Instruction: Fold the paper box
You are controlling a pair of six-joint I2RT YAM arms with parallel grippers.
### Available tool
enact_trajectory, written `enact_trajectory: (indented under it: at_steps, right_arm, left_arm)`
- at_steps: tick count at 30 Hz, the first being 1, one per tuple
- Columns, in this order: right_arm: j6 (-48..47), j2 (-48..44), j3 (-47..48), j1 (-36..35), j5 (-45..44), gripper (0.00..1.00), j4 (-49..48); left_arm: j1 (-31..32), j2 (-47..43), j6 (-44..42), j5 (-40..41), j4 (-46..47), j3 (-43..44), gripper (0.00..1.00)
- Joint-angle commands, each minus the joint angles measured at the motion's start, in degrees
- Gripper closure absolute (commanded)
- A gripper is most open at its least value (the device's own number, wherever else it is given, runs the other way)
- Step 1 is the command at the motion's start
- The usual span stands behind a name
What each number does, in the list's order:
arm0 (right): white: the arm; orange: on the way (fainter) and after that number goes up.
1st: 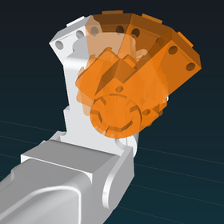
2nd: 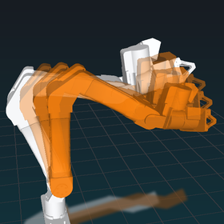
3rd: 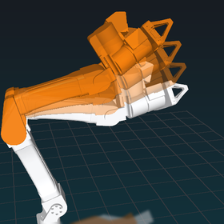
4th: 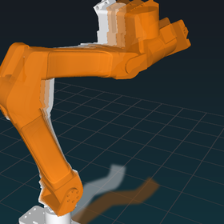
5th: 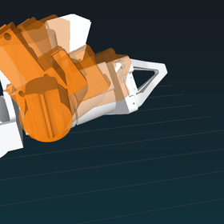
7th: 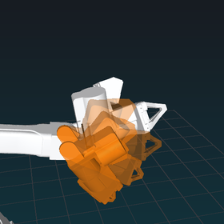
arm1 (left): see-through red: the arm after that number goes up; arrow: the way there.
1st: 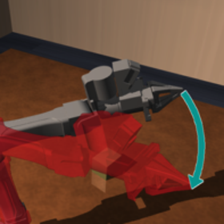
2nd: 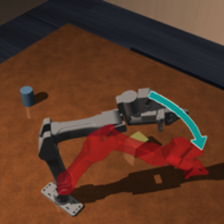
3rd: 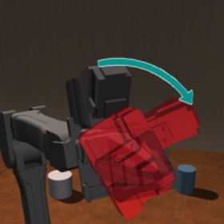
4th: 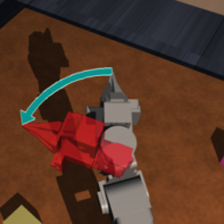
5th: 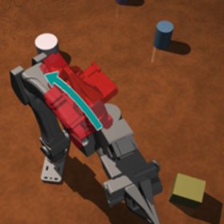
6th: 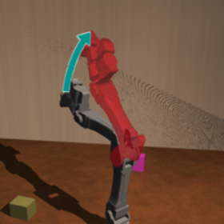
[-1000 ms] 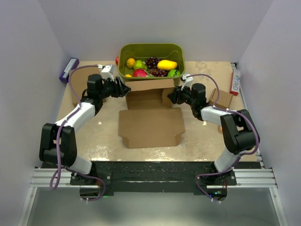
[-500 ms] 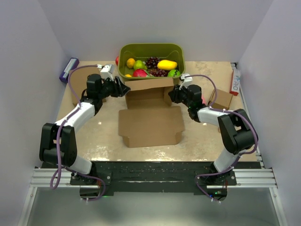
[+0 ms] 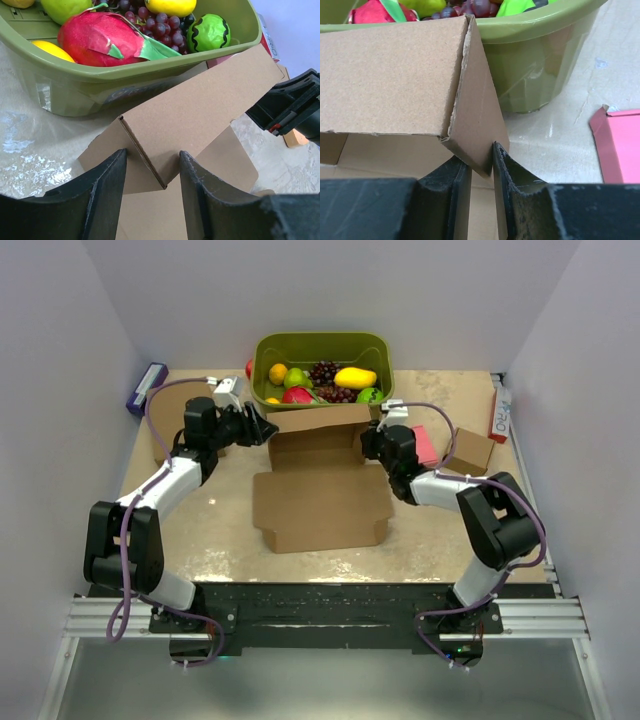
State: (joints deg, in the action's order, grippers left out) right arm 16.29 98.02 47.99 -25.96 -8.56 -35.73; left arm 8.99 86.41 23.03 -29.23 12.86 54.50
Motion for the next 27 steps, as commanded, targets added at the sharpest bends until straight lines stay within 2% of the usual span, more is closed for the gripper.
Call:
enact_trajectory:
  at_steps: [1,3,6,14,17,19,20,23,27]
  right_arm:
    - [1.55,0.42,3.16,-2.17,-7.25,0.87,-1.46]
    - [1.46,0.42,3.25,-2.52,-9.19,0.96,-0.4]
    - [1.63,0.77,3.78,-3.05,-12.53,1.0,1.52]
    - [3.04,1.83,5.45,-4.1,-19.12,1.0,5.14]
    - [2.96,1.65,6.06,-4.19,-18.78,1.0,6.63]
    - [2.52,0.77,6.15,-4.19,-17.03,1.0,8.12]
    - [2.17,0.42,6.24,-4.19,-16.58,1.0,8.74]
    - [0.67,-0.46,7.12,-4.19,-13.95,1.0,13.39]
    - [-1.44,-2.21,6.86,-4.19,-9.65,1.0,18.4]
  left_arm:
    - [0.32,0.42,0.97,-4.08,2.43,-0.62,0.5]
    - [0.32,0.42,1.05,-4.16,2.52,-0.71,0.5]
    - [0.32,0.43,1.32,-4.6,3.04,-0.8,0.5]
    - [0.5,0.42,1.5,-5.13,3.92,-1.15,0.51]
    - [0.76,0.07,0.79,-5.13,3.84,-1.06,0.5]
    - [0.76,-0.98,-0.78,-4.78,3.49,-0.71,0.45]
    - [0.76,-1.68,-1.57,-4.0,3.22,-0.54,0.37]
    - [0.67,-5.01,-4.74,-2.33,2.78,-0.71,0.23]
    - [0.76,-11.25,-9.3,1.02,4.27,-2.64,0.18]
